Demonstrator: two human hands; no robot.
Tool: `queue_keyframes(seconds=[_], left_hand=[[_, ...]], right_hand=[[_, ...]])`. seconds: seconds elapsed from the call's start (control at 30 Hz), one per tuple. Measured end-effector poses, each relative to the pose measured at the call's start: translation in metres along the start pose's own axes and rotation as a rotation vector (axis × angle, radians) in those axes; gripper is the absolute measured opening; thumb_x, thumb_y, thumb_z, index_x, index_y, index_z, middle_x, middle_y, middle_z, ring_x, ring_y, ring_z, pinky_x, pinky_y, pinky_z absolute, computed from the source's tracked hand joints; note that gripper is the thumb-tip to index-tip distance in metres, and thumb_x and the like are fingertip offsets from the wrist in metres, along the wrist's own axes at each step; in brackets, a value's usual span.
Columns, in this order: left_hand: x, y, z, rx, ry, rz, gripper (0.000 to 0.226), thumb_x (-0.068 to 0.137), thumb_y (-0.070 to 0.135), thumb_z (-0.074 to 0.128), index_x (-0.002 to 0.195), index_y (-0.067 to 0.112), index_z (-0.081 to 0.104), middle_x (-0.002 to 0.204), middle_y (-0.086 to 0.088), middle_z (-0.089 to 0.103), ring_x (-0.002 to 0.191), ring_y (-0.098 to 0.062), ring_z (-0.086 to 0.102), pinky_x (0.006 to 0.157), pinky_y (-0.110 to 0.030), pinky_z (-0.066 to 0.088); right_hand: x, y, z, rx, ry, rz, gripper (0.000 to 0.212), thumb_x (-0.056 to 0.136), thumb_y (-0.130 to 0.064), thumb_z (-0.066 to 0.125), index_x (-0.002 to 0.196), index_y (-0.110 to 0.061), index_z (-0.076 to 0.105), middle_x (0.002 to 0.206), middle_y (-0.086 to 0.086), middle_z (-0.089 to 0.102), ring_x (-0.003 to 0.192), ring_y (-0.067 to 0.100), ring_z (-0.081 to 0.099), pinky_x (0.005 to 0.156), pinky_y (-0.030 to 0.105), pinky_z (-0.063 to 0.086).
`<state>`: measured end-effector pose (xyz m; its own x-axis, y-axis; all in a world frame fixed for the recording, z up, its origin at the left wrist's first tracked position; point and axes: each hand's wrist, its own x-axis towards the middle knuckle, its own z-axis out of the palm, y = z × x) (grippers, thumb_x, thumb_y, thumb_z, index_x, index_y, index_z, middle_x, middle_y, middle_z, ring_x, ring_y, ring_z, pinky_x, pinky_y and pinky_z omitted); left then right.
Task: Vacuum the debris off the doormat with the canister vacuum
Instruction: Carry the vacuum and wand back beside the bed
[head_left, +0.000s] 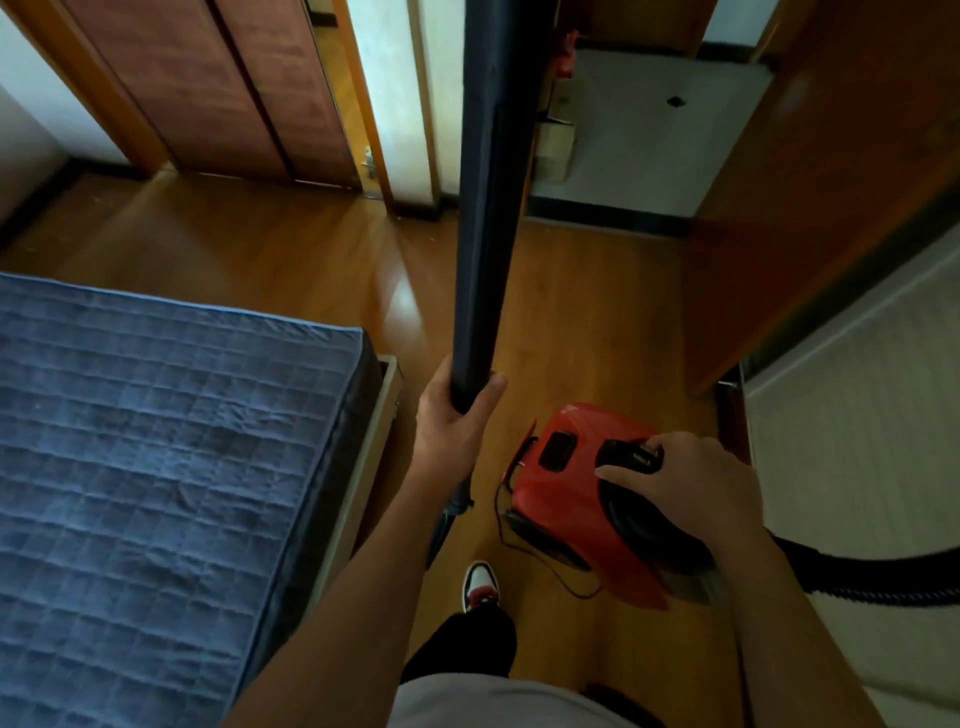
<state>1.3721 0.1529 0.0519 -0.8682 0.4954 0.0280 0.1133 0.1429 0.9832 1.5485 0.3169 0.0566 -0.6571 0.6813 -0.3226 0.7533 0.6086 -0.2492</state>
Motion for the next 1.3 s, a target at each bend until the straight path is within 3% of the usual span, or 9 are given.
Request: queue_keyframes(seconds=[0.13,0.4,0.63,0.83,1.0,1.13,1.23,1.3], left_hand=[[0.063,0.001,-0.004,-0.005,-0.016,0.011,0.020,0.095,0.021,0.068,0.094,0.002,0.058,0.075,-0.004,0.052,0.064,-0.002,0.050,0.061,-0.013,0.045],[0.160,-0.001,0.001,-0.008,0.016,0.029,0.020,0.094,0.021,0.068,0.095,0.003,0.059,0.076,0.000,0.055,0.066,-0.001,0.052,0.063,-0.014,0.046],[0.252,-0.006,0.015,0.008,0.074,0.060,0.026,0.093,0.025,0.068,0.093,0.001,0.058,0.069,0.004,0.052,0.060,-0.004,0.050,0.056,-0.015,0.043],[0.350,-0.011,0.042,0.008,0.137,0.023,0.034,0.090,0.035,0.071,0.094,0.003,0.060,0.073,0.005,0.056,0.065,-0.001,0.055,0.060,-0.014,0.046],[0.432,-0.005,0.068,0.012,0.205,-0.014,0.030,0.092,0.024,0.071,0.097,-0.003,0.060,0.074,0.003,0.057,0.064,0.000,0.054,0.060,-0.013,0.047],[0.486,0.000,0.073,-0.008,0.271,0.010,0.043,0.083,0.045,0.069,0.093,0.004,0.061,0.075,0.001,0.059,0.066,-0.005,0.057,0.062,-0.017,0.049],[0.516,-0.001,0.068,0.006,0.330,0.009,0.038,0.081,0.051,0.067,0.090,0.014,0.062,0.077,-0.012,0.062,0.069,-0.014,0.059,0.064,-0.023,0.050],[0.534,-0.001,0.063,-0.001,0.348,0.014,0.032,0.081,0.049,0.068,0.089,0.018,0.062,0.075,-0.007,0.060,0.069,-0.014,0.058,0.064,-0.025,0.049]], right_hand=[[0.062,-0.030,-0.020,-0.017,0.042,-0.017,0.068,0.072,-0.092,0.053,0.066,-0.025,0.061,0.064,-0.008,0.063,0.061,0.014,0.063,0.062,0.040,0.060],[0.158,-0.069,-0.053,0.062,0.105,-0.052,0.069,0.075,-0.085,0.060,0.064,-0.017,0.062,0.058,-0.005,0.063,0.056,0.013,0.062,0.056,0.040,0.059],[0.256,-0.089,-0.079,0.057,0.076,-0.093,0.066,0.076,-0.084,0.061,0.063,-0.020,0.062,0.059,-0.006,0.064,0.057,0.013,0.064,0.061,0.040,0.060],[0.366,-0.097,-0.101,0.013,0.000,-0.179,0.065,0.074,-0.088,0.054,0.065,-0.025,0.063,0.062,-0.011,0.064,0.061,0.009,0.064,0.068,0.038,0.061],[0.456,-0.110,-0.123,-0.042,-0.045,-0.289,0.069,0.069,-0.096,0.042,0.073,-0.030,0.062,0.072,-0.015,0.065,0.074,0.012,0.067,0.076,0.039,0.060],[0.513,-0.124,-0.131,-0.087,-0.026,-0.391,0.068,0.072,-0.094,0.043,0.077,-0.029,0.062,0.078,-0.015,0.065,0.080,0.014,0.067,0.077,0.038,0.059],[0.544,-0.140,-0.142,-0.087,-0.038,-0.420,0.062,0.076,-0.089,0.053,0.077,-0.027,0.062,0.077,-0.014,0.063,0.078,0.014,0.065,0.075,0.034,0.056],[0.566,-0.152,-0.147,-0.089,-0.045,-0.438,0.061,0.076,-0.088,0.054,0.075,-0.027,0.061,0.076,-0.014,0.063,0.078,0.015,0.065,0.074,0.034,0.054]])
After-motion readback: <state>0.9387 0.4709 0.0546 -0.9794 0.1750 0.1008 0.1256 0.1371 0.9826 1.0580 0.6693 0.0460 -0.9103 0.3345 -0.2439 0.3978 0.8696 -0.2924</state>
